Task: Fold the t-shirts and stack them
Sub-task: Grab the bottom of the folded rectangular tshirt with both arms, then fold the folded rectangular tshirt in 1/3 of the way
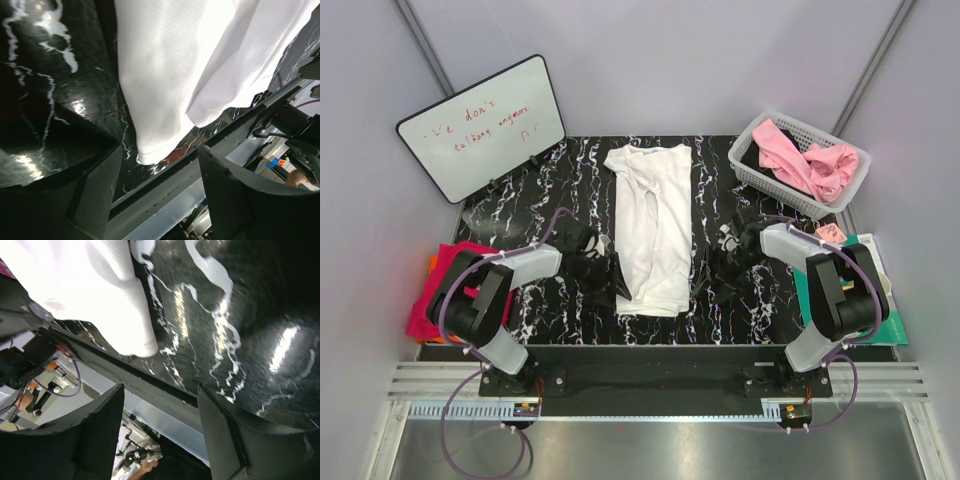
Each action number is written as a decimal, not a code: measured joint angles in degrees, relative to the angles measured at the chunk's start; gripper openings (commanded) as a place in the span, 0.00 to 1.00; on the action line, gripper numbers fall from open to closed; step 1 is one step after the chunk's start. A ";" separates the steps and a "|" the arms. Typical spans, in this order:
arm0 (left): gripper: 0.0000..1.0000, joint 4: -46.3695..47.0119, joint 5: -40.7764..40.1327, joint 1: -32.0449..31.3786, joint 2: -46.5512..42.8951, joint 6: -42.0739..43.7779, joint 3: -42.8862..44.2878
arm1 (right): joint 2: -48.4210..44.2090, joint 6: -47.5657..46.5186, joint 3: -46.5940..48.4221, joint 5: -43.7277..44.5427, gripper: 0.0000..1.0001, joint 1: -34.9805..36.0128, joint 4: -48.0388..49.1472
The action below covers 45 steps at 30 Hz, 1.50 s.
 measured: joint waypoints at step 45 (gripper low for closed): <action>0.00 -21.40 -10.32 -2.89 0.26 4.00 27.98 | 9.42 5.35 28.30 1.97 0.00 10.08 -3.82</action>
